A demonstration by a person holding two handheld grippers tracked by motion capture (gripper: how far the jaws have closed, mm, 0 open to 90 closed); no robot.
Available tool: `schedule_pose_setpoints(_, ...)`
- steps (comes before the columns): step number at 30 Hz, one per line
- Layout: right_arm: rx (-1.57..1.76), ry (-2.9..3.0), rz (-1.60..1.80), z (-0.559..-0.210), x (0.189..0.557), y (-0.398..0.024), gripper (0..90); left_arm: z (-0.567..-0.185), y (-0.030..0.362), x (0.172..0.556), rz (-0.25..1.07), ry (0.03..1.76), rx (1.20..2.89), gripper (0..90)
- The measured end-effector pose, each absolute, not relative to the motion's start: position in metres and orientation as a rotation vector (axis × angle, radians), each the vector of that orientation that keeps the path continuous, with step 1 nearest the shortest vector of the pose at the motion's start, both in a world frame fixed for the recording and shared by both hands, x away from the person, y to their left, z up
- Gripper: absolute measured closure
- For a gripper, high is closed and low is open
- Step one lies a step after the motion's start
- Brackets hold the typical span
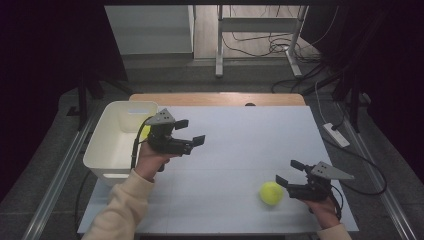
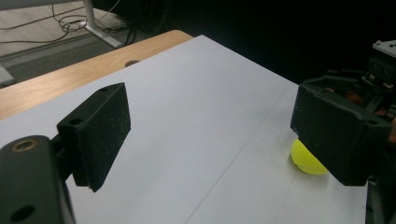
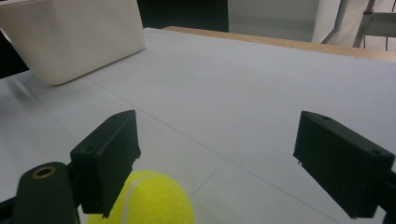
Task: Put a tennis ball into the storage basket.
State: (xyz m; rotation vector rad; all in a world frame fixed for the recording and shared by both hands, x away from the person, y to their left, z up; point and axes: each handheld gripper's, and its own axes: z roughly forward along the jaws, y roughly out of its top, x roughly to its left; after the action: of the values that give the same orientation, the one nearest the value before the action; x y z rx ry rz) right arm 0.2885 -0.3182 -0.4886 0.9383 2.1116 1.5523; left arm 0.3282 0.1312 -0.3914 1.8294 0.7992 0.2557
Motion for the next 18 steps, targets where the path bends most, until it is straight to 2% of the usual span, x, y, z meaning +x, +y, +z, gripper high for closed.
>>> schedule_pose_setpoints(18, 0.945, 2.111, 1.545, -0.489, 0.29, -0.318, 13.9, -0.41, 0.107, 0.329, 0.189, 0.76, 1.867, 12.6)
